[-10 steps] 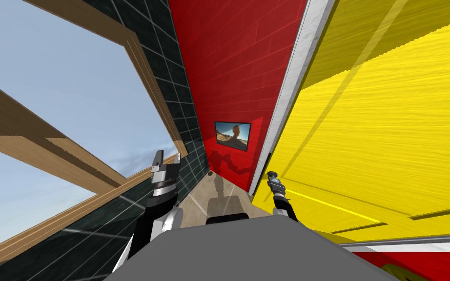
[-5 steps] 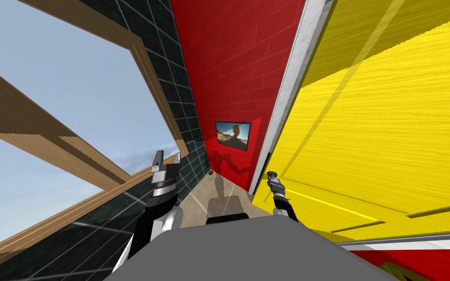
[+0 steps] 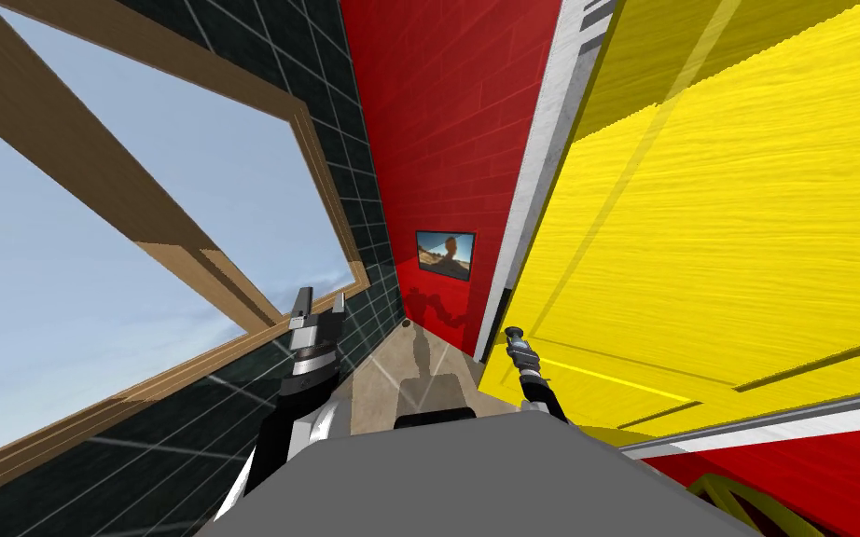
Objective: Pull the door open
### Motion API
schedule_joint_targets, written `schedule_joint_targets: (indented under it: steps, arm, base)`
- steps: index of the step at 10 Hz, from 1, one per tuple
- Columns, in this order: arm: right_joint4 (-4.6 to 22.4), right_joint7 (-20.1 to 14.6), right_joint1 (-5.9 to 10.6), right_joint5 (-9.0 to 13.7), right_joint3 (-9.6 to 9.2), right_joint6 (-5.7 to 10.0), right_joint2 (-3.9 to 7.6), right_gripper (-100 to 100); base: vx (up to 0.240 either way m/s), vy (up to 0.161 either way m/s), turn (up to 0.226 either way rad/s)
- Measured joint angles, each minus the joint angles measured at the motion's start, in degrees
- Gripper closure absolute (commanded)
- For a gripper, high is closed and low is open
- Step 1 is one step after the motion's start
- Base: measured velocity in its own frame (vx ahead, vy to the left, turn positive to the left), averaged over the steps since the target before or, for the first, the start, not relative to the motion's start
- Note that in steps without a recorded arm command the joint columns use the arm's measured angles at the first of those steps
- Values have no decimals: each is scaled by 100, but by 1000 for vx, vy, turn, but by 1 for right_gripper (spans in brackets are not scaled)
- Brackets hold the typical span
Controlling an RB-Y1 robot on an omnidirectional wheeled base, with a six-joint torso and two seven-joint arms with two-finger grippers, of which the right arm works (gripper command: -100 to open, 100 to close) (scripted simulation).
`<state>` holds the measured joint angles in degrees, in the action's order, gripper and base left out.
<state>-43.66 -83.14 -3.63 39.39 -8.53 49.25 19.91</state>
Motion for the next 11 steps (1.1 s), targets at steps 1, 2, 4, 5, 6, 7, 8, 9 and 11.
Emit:
schedule_joint_targets:
  steps: [1, 2, 4, 5, 6, 7, 8, 9, 11]
  arm:
    - [-35, -69, -20, -37, -79, 5, 51, 100]
    - [-23, -146, -24, -78, -162, 25, 80, 100]
    - [-110, -246, -59, -140, -304, 2, 125, 100]
    - [-102, -253, -71, -150, -329, -9, 112, 100]
    - [-125, -305, -105, -175, -388, 10, 165, 100]
    - [-151, -364, -118, -200, -438, 44, 210, 100]
    - [-217, -422, -173, -229, -501, 66, 274, 100]
    - [-228, -498, -198, -264, -575, 108, 330, 100]
    - [-240, -695, -269, -354, -770, 208, 465, 100]
  base:
    - [-214, -7, 47]
    - [-245, -45, 67]
    - [-156, -21, 40]
    - [-160, -25, 122]
    - [-220, -17, 95]
    - [-220, -7, 97]
    - [-261, -21, 107]
    - [-291, -31, 122]
    - [-283, -45, 114]
